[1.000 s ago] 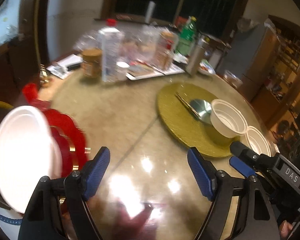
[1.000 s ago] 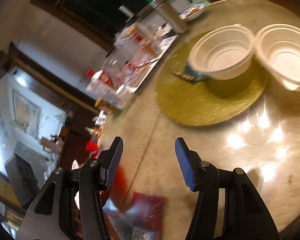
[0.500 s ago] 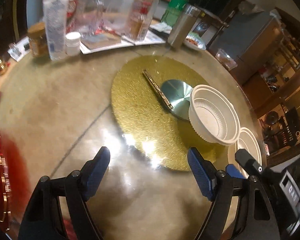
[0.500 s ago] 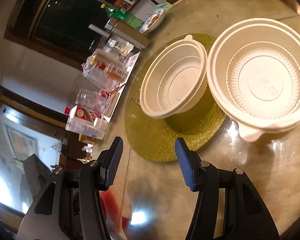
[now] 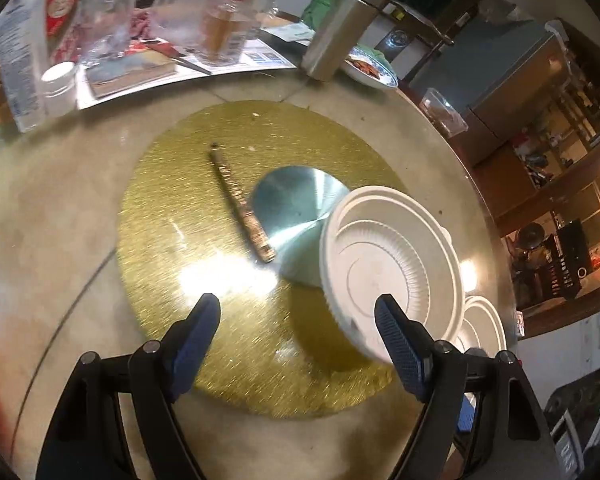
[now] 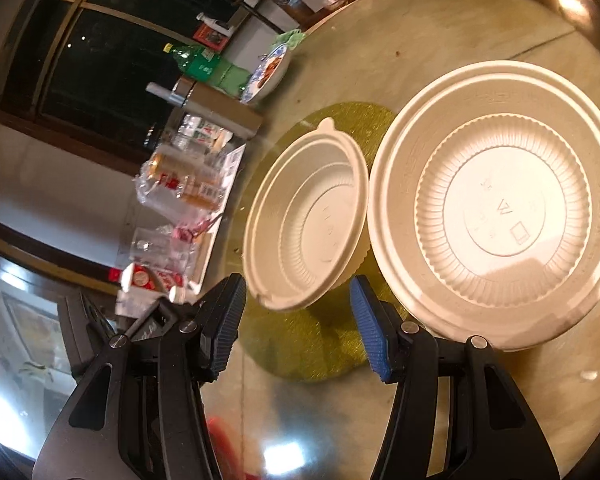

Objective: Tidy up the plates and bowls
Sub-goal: 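Grasp the rim of the beige ribbed plastic bowl with the right gripper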

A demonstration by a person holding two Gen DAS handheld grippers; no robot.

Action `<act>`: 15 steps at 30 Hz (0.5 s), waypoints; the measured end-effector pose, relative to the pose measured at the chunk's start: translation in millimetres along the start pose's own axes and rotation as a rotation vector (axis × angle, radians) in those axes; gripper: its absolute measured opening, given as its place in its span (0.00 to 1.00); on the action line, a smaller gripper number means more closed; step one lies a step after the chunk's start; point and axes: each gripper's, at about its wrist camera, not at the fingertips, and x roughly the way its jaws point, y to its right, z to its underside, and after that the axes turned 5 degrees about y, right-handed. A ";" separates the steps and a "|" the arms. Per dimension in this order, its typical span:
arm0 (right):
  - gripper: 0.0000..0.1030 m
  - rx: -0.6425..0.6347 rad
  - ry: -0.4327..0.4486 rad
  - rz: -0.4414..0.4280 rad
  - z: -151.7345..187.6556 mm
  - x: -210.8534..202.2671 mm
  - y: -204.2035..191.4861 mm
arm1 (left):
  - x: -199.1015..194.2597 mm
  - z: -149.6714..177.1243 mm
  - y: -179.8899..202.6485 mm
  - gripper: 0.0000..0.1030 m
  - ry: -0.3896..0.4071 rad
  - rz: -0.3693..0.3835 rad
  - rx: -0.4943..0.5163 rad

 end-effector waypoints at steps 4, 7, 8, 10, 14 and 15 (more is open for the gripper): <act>0.53 -0.015 0.012 0.046 -4.8 3.4 -0.6 | 17.7 -2.7 3.7 0.77 -0.026 -0.004 -0.009; 0.53 -0.025 0.022 0.081 -7.8 7.3 -0.9 | 24.2 -2.8 5.8 0.77 -0.030 -0.007 -0.013; 0.53 -0.028 0.022 0.091 -8.2 8.6 -1.0 | 26.0 -2.8 6.7 0.77 -0.031 -0.005 -0.012; 0.53 -0.031 0.019 0.111 -8.8 12.2 -0.1 | 29.7 -2.1 9.7 0.77 -0.033 -0.003 -0.013; 0.53 -0.028 0.038 0.146 -12.2 13.5 4.1 | 36.6 -0.1 19.4 0.76 -0.037 0.005 0.016; 0.52 -0.033 0.048 0.159 -13.7 13.2 4.1 | 37.3 0.2 20.5 0.75 -0.033 0.001 0.021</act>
